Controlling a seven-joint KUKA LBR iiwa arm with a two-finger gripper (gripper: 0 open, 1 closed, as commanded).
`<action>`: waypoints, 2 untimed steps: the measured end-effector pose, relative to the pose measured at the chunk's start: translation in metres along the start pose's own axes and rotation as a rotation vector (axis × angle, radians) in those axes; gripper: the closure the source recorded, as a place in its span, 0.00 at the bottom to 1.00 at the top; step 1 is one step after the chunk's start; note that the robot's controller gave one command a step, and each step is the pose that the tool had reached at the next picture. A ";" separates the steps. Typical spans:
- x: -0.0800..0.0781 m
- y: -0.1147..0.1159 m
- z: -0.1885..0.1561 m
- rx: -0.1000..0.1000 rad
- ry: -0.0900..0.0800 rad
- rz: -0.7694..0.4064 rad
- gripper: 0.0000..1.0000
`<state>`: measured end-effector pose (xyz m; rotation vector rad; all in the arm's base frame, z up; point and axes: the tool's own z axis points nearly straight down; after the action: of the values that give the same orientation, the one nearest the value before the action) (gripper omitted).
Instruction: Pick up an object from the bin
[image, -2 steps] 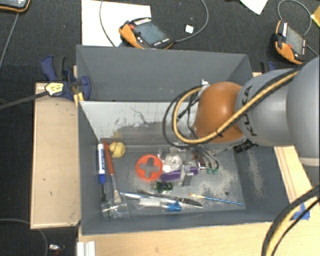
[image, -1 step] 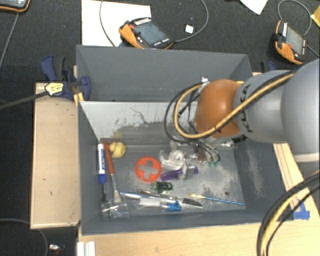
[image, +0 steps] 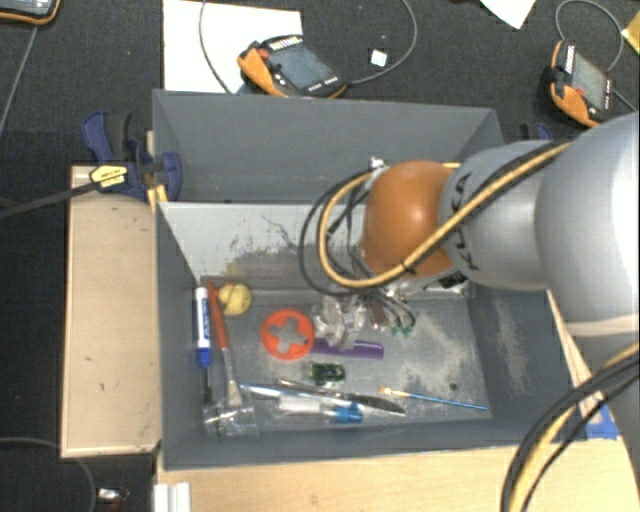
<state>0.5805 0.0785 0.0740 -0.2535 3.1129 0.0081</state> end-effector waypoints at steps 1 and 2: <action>0.000 0.000 0.000 0.000 0.000 0.000 1.00; 0.000 0.000 -0.007 0.000 0.001 -0.001 1.00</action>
Offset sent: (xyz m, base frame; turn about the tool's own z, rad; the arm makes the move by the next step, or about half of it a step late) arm 0.0000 0.0000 0.0236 -0.0001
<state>0.5799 0.0787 0.0810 -0.2547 3.1139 0.0087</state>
